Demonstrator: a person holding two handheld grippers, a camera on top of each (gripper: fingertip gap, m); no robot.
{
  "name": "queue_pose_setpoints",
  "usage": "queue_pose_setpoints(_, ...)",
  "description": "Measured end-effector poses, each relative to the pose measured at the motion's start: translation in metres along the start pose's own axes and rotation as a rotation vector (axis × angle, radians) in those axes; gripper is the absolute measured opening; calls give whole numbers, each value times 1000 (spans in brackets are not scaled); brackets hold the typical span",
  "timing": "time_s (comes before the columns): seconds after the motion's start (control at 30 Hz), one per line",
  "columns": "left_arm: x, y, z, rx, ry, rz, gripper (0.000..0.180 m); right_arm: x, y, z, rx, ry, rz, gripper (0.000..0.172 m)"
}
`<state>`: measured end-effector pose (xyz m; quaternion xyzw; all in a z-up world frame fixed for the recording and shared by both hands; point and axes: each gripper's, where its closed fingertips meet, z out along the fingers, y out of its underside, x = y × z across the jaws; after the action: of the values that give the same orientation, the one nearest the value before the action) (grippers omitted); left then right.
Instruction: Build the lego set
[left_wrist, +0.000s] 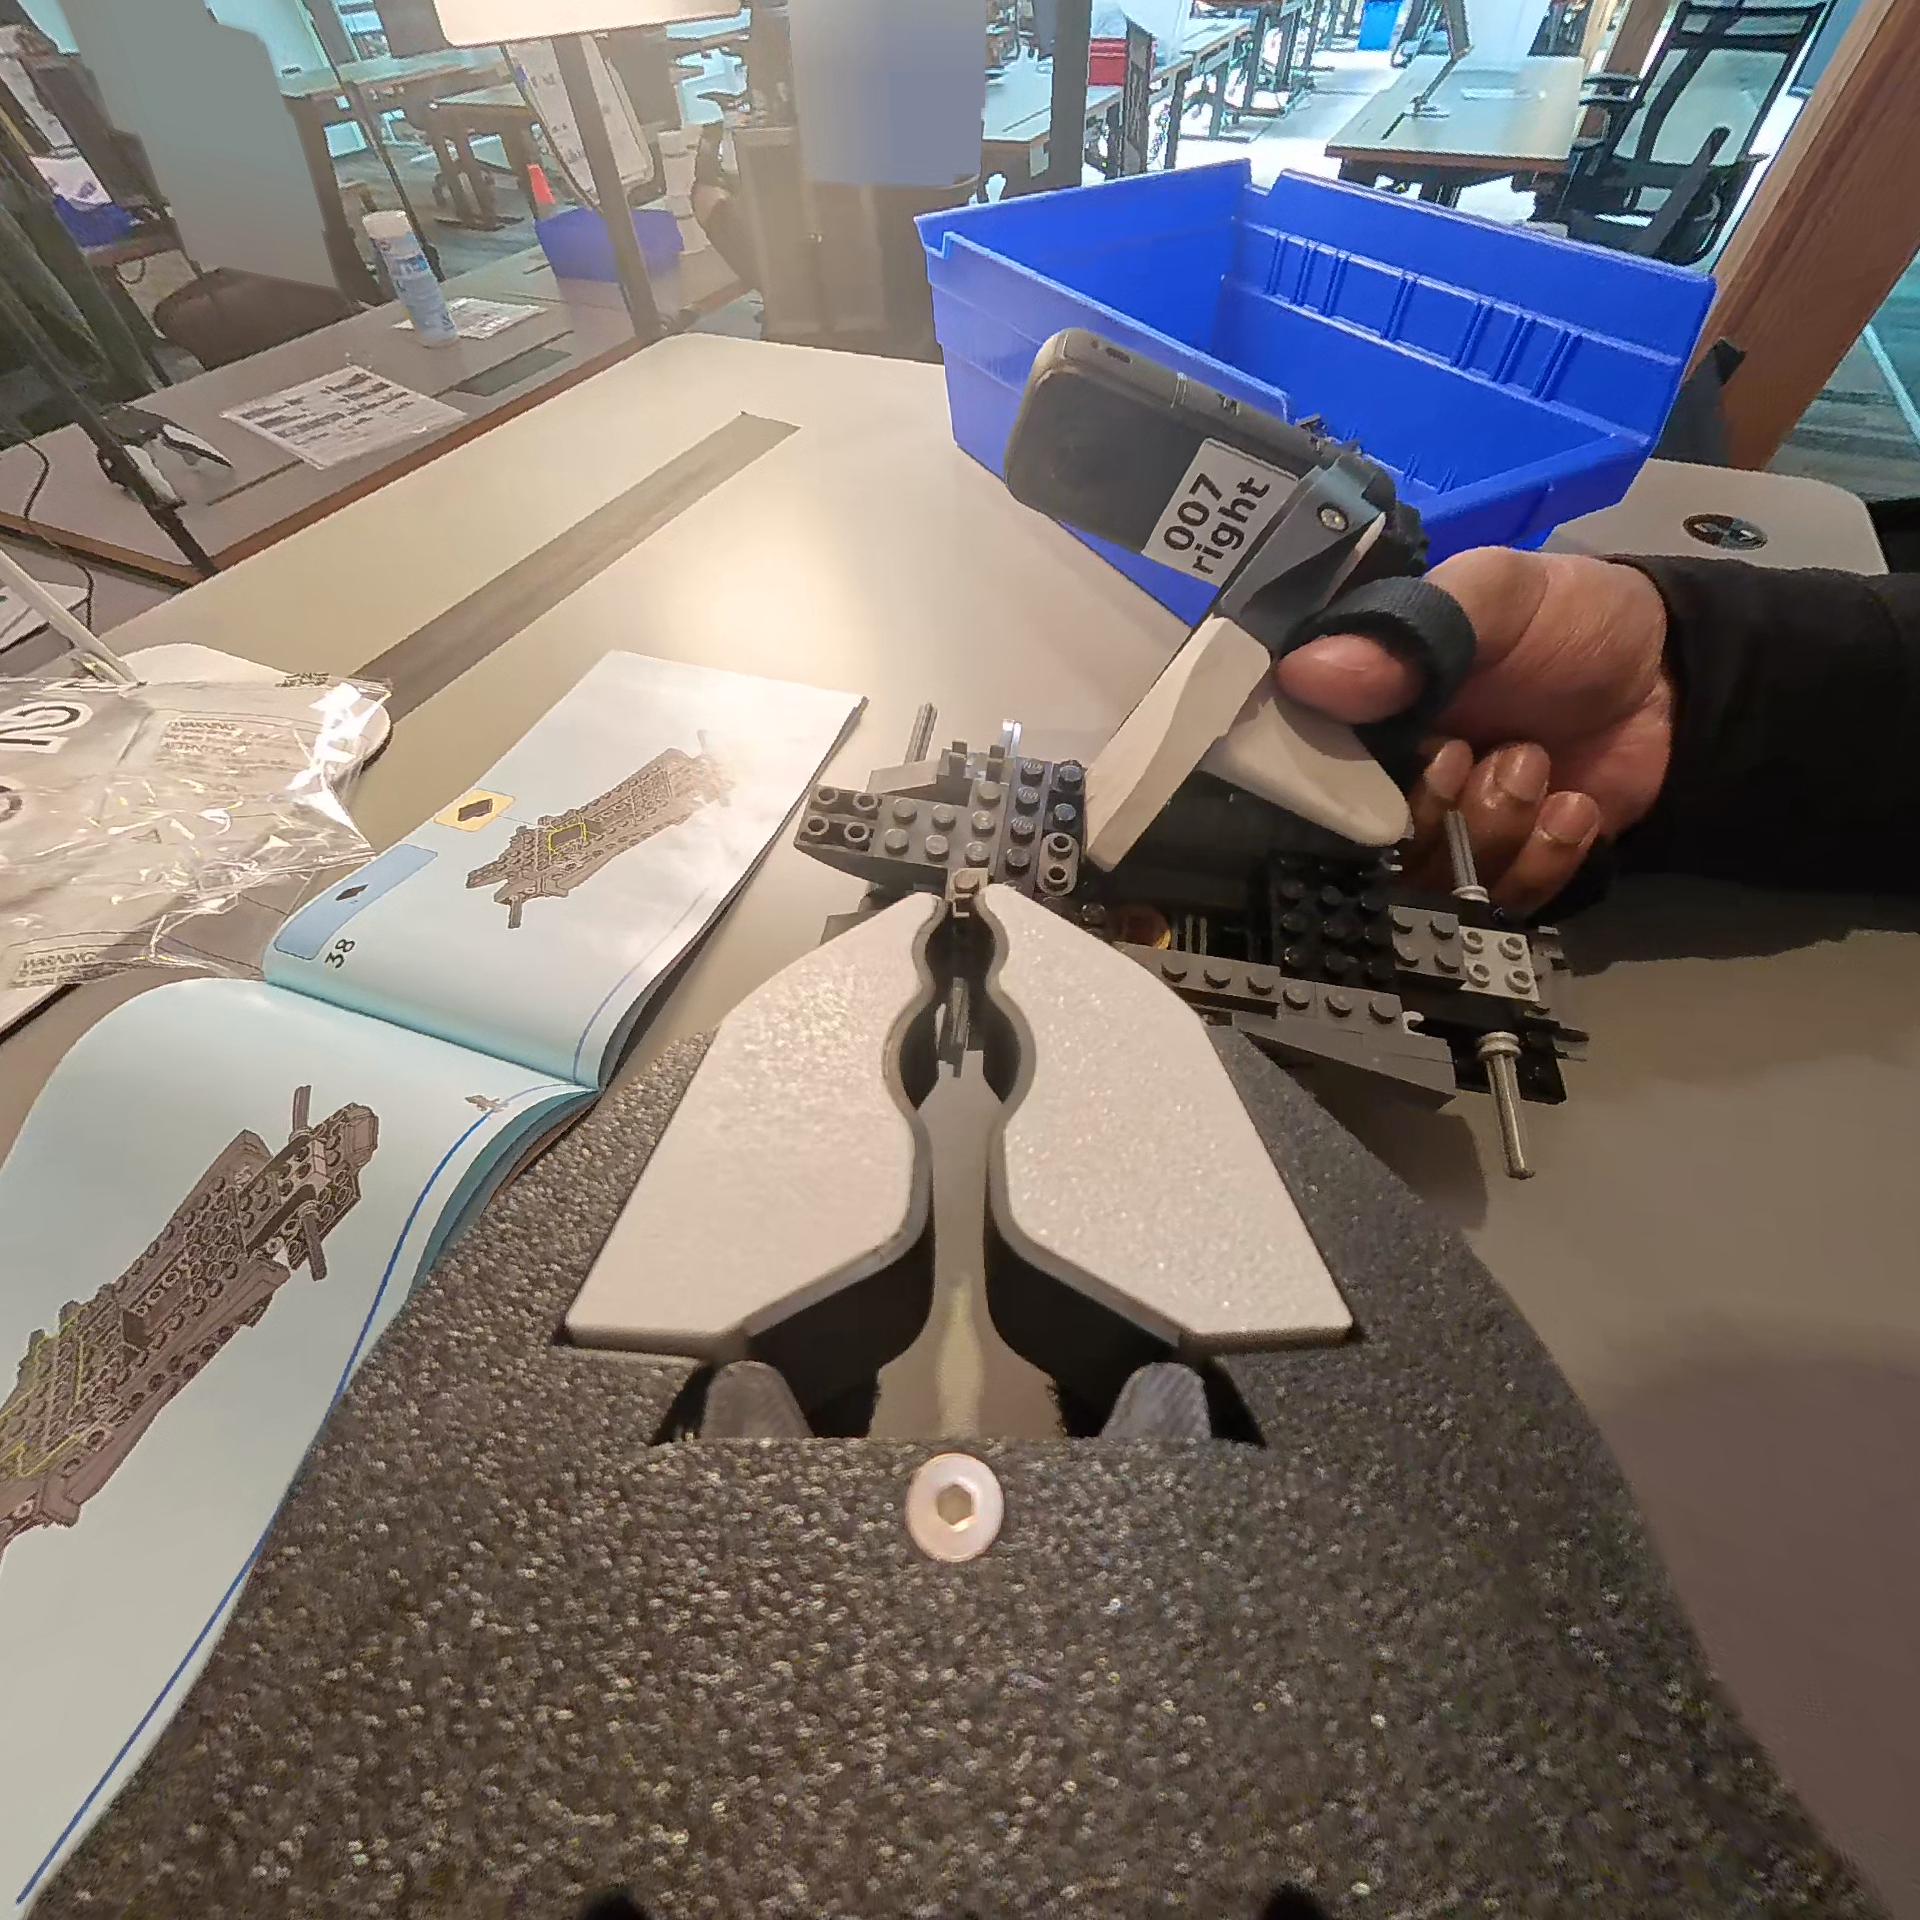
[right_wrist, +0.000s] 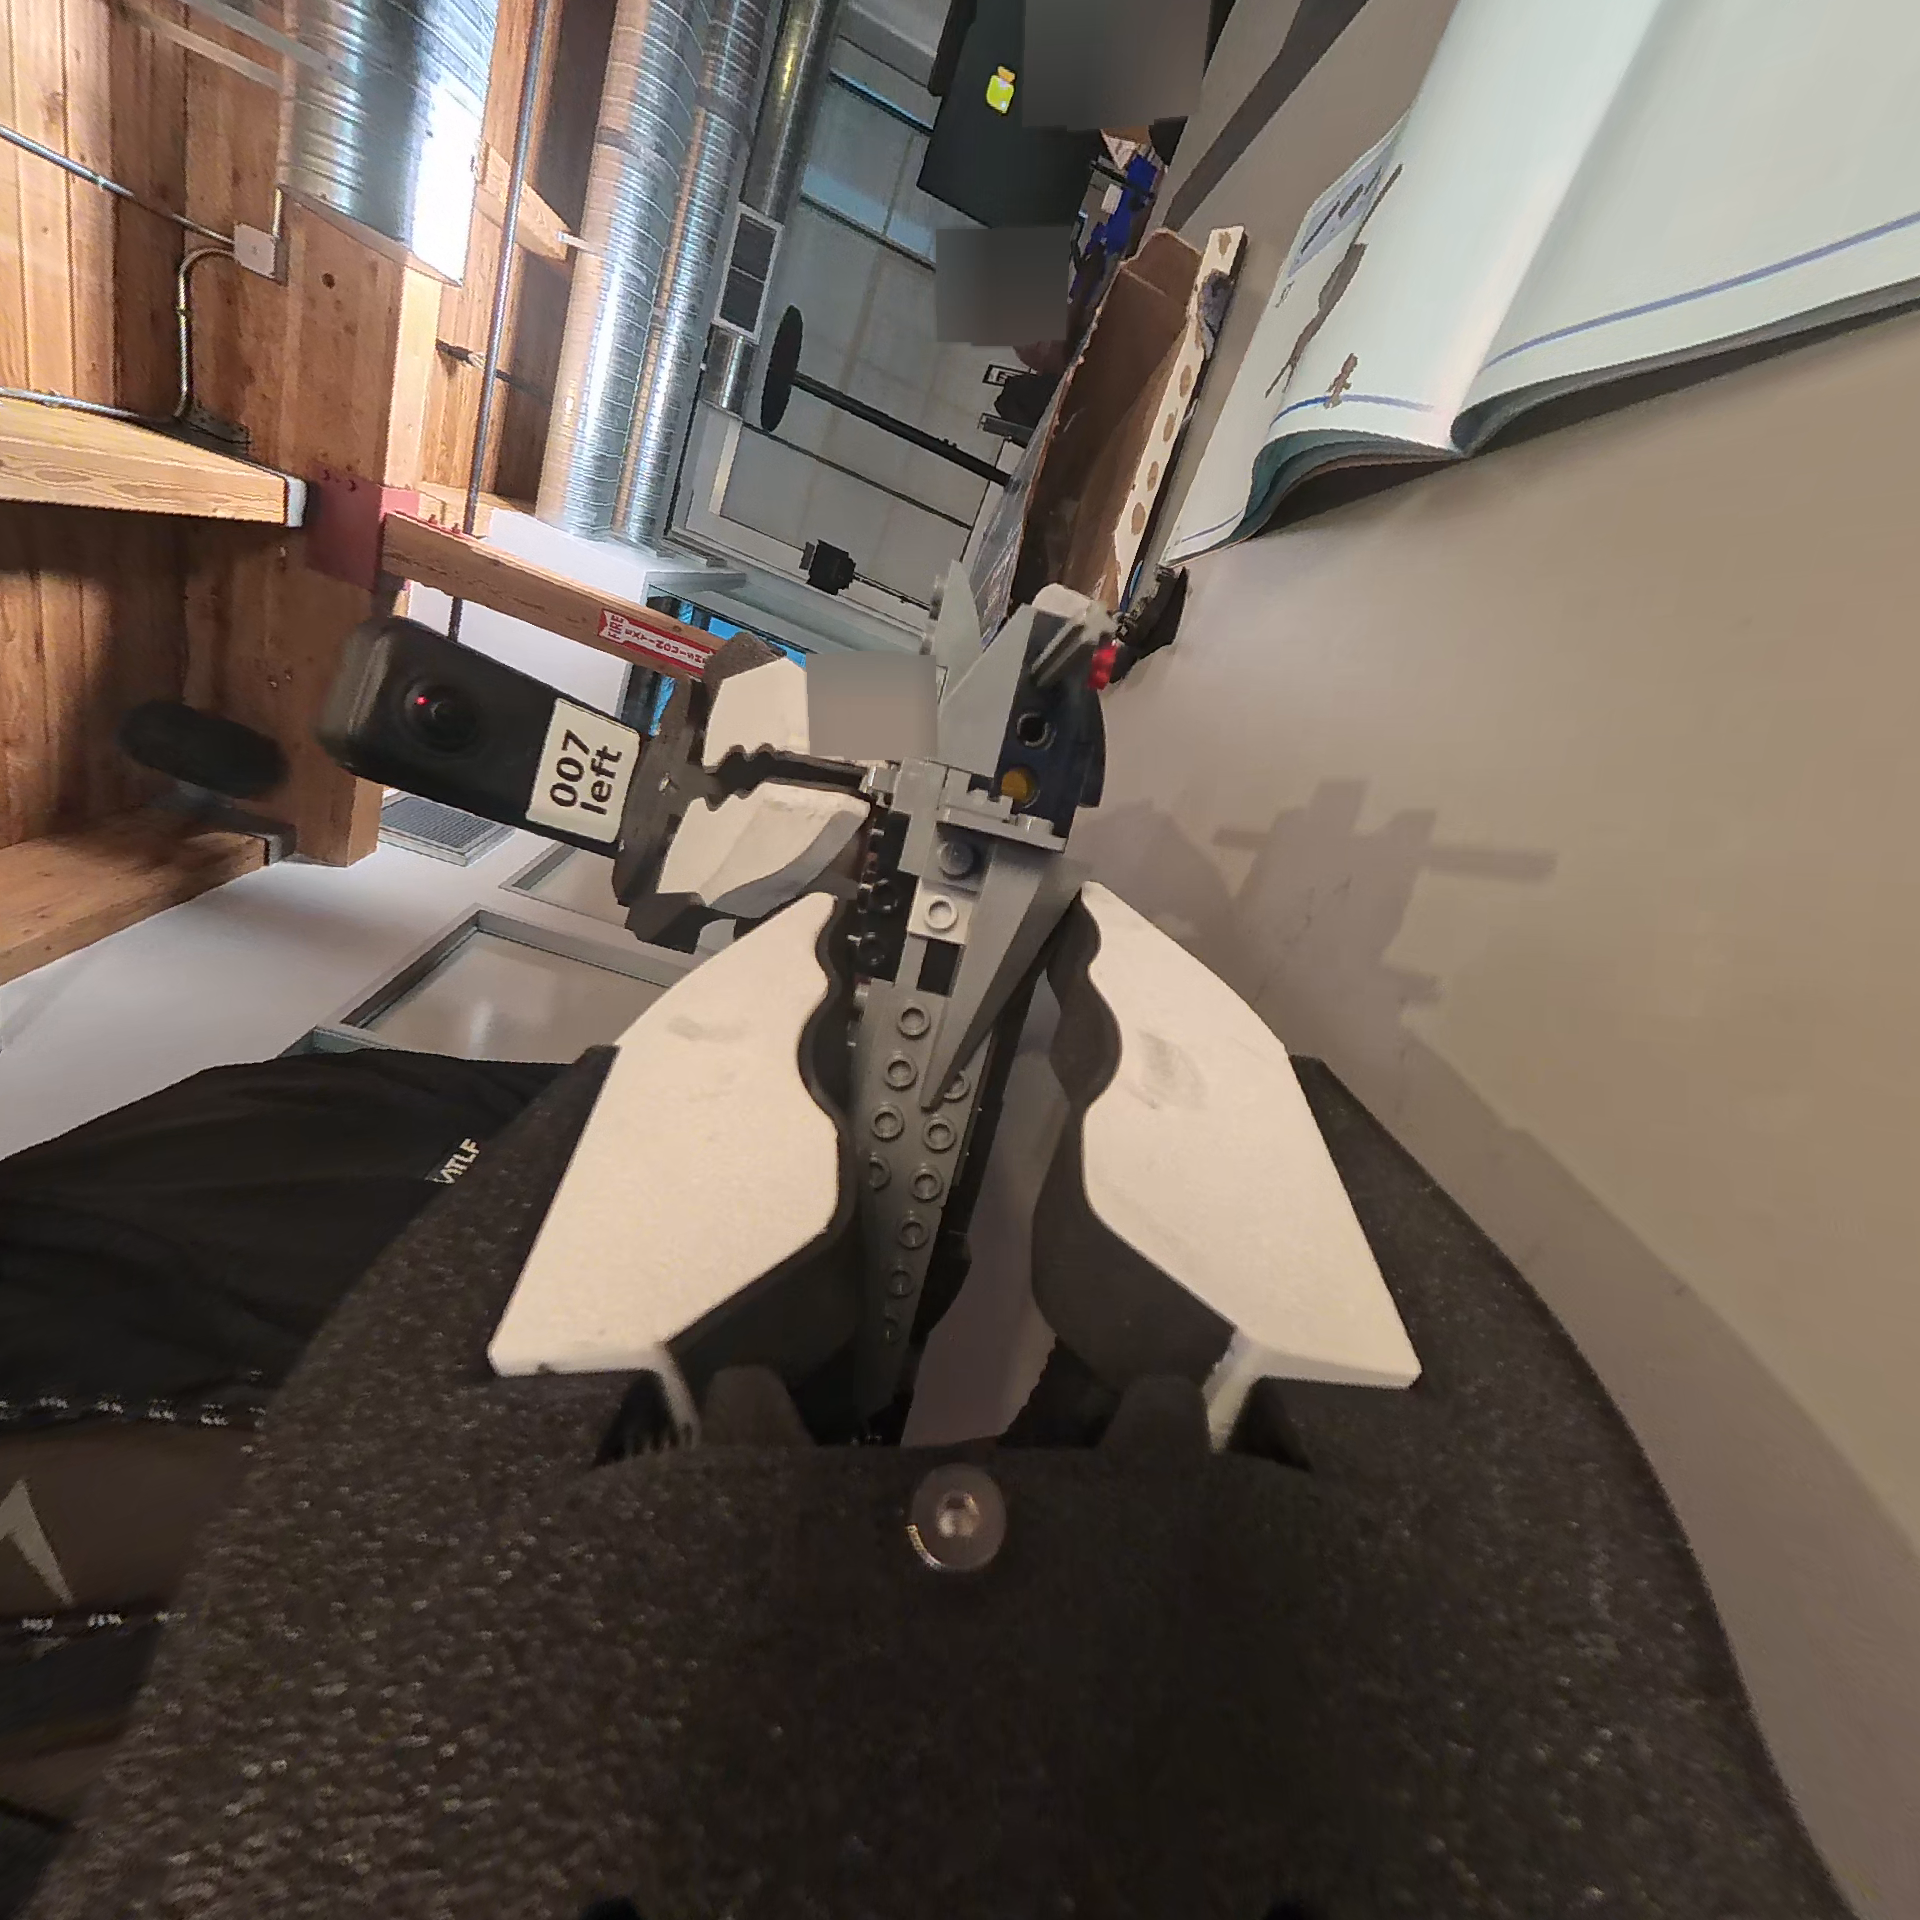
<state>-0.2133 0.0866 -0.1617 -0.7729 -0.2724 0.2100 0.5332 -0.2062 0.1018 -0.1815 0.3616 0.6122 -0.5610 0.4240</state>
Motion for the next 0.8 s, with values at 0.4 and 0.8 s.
queue_pose_setpoints(0.4, 0, 1, -2, -7, 0, 39, 3, 0, 4, 2, -19, -9, 7, 36)
queue_pose_setpoints(0.8, 3, 2, -7, -19, 20, 84, 3, -1, 9, 5, -45, -25, 14, 36)
